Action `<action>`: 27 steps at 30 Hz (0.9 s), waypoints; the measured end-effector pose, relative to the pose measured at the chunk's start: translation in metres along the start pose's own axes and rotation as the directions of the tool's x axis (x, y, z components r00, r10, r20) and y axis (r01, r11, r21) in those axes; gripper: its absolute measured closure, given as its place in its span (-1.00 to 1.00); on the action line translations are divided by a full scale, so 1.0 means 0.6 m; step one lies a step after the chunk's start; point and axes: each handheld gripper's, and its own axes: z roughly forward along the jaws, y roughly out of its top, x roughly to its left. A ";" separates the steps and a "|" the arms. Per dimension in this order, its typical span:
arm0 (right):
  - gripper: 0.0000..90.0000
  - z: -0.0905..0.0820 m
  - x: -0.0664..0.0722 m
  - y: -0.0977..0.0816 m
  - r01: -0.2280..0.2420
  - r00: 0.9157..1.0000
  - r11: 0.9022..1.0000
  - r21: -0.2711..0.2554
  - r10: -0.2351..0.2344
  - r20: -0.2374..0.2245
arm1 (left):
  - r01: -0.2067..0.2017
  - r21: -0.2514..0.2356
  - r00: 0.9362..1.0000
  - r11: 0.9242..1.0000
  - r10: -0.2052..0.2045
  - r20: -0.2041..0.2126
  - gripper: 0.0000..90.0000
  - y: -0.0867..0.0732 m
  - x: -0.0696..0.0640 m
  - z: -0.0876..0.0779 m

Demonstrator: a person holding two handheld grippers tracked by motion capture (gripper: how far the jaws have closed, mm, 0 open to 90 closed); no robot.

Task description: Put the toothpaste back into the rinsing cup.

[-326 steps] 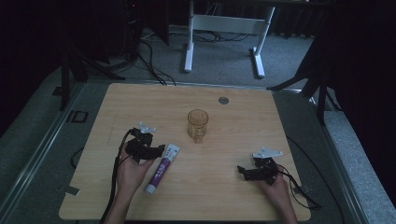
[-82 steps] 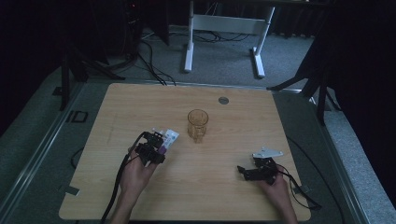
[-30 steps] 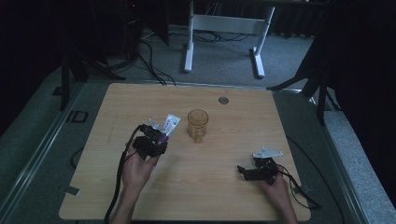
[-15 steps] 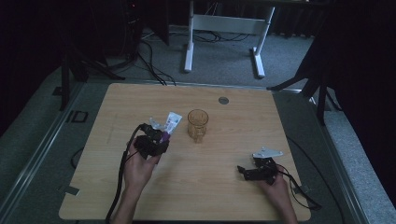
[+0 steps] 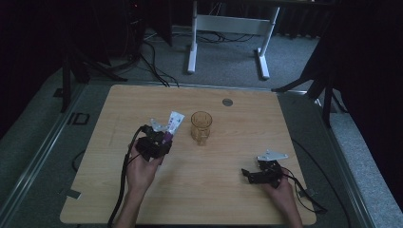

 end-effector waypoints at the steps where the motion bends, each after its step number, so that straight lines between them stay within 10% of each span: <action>1: -0.72 0.000 0.000 0.000 0.000 1.000 1.000 0.000 0.000 0.000 | 0.000 -0.007 1.000 1.000 0.000 0.000 0.51 0.000 0.000 0.000; 27: -0.72 0.000 0.000 0.000 -0.003 1.000 1.000 0.002 0.003 -0.001 | 0.003 -0.132 0.999 0.991 0.004 0.051 0.52 0.004 0.002 -0.010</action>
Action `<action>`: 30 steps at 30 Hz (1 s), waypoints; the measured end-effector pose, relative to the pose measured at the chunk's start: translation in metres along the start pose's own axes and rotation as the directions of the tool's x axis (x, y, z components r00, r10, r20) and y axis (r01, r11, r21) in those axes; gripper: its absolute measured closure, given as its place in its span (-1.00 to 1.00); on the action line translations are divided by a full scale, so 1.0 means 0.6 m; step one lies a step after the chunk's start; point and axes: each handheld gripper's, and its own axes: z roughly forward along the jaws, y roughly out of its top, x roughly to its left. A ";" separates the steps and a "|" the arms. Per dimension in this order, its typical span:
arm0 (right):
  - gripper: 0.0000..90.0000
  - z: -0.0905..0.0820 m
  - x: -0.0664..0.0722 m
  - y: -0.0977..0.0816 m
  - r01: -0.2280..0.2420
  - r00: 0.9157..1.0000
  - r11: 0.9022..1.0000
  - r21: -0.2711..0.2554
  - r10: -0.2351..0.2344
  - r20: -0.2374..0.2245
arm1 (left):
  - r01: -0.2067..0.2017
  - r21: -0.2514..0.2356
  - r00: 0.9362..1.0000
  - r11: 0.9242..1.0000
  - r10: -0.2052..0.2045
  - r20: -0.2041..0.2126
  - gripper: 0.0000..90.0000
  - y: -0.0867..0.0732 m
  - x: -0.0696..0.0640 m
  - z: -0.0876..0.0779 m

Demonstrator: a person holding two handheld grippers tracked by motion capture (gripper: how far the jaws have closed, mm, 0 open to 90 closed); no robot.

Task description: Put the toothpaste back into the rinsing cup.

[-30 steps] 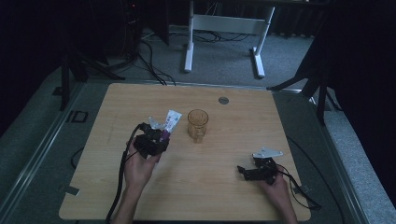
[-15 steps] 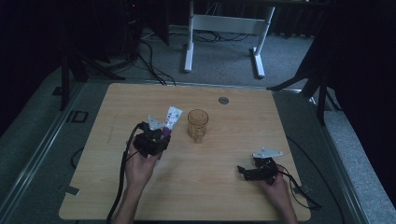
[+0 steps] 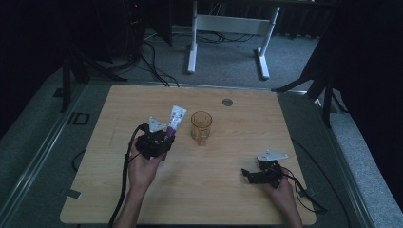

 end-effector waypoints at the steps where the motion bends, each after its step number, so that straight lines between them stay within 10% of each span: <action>1: -0.72 0.000 0.000 0.000 0.000 1.000 1.000 0.000 0.000 0.000 | 0.004 -0.005 1.000 1.000 -0.004 0.006 0.52 0.000 0.001 0.000; 30: -0.72 0.000 0.000 0.000 0.001 1.000 1.000 0.000 -0.001 0.000 | 0.041 -0.090 0.997 0.995 -0.035 0.070 0.52 0.005 0.010 0.004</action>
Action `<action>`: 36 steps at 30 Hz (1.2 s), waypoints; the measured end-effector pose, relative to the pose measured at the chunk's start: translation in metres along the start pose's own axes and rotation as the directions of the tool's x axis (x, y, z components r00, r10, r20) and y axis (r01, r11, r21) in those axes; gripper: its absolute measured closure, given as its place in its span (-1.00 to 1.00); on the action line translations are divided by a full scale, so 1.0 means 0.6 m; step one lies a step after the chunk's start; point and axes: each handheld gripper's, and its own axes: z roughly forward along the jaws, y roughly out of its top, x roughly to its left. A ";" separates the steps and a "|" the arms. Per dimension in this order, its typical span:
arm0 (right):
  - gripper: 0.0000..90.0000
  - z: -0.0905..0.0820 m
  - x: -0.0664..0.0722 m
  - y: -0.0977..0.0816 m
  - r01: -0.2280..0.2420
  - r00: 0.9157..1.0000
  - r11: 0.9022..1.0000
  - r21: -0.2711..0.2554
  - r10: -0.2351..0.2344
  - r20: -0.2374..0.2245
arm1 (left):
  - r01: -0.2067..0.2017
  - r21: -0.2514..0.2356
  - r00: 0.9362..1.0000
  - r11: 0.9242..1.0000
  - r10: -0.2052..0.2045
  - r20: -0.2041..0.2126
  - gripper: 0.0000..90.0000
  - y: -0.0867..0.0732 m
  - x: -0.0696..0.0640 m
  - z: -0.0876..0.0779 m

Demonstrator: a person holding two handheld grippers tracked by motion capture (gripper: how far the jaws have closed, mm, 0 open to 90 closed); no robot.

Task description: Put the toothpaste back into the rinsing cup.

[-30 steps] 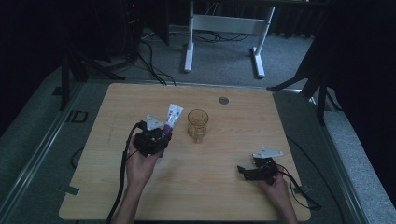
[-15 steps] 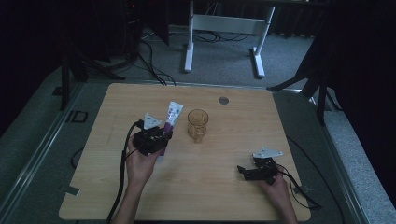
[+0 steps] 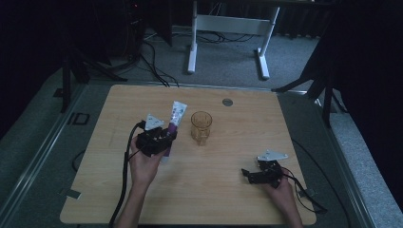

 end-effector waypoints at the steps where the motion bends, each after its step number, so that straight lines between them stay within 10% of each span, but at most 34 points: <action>1: -0.72 0.000 0.000 0.000 0.000 1.000 1.000 0.000 0.000 0.000 | -0.002 -0.003 1.000 1.000 0.002 0.001 0.52 0.001 0.000 0.000; 36: -0.72 0.000 0.000 0.000 0.001 1.000 1.000 0.000 -0.001 0.000 | -0.009 -0.105 0.999 0.994 0.012 0.034 0.52 0.015 -0.001 -0.001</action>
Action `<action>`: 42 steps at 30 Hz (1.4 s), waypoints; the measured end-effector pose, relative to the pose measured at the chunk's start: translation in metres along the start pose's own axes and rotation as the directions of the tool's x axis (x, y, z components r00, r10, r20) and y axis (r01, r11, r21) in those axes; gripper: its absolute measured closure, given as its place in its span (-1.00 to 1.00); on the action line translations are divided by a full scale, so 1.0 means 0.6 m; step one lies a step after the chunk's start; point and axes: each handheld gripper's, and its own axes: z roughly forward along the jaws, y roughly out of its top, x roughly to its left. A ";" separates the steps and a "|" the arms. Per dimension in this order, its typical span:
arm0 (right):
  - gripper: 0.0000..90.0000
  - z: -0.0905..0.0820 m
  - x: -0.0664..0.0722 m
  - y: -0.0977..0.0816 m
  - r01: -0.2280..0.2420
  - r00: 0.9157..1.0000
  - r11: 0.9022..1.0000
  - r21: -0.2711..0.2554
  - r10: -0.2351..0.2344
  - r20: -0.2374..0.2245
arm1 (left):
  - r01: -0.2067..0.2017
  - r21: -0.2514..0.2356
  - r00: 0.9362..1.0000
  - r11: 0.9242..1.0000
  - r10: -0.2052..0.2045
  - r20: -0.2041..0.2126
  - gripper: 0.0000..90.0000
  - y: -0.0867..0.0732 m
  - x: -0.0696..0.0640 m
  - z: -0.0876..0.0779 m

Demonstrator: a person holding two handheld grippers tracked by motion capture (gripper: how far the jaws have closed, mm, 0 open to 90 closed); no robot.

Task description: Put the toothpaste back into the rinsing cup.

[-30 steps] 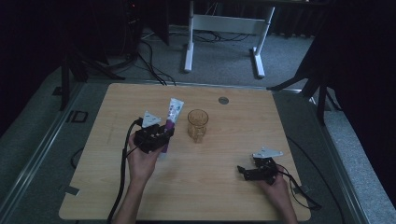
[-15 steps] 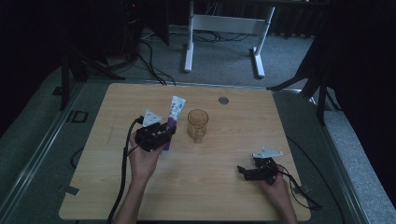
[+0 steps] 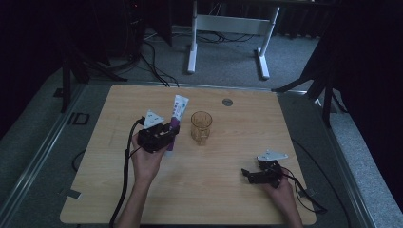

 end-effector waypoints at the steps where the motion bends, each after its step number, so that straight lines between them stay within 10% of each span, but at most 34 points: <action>1: -0.72 0.000 0.000 0.000 0.000 1.000 1.000 0.000 0.000 0.000 | 0.002 -0.001 1.000 1.000 -0.002 0.002 0.52 0.001 0.000 0.000; 42: -0.72 0.000 0.000 0.000 -0.001 1.000 1.000 0.000 0.001 0.000 | 0.013 -0.076 1.000 0.997 -0.011 0.022 0.52 0.021 -0.004 0.015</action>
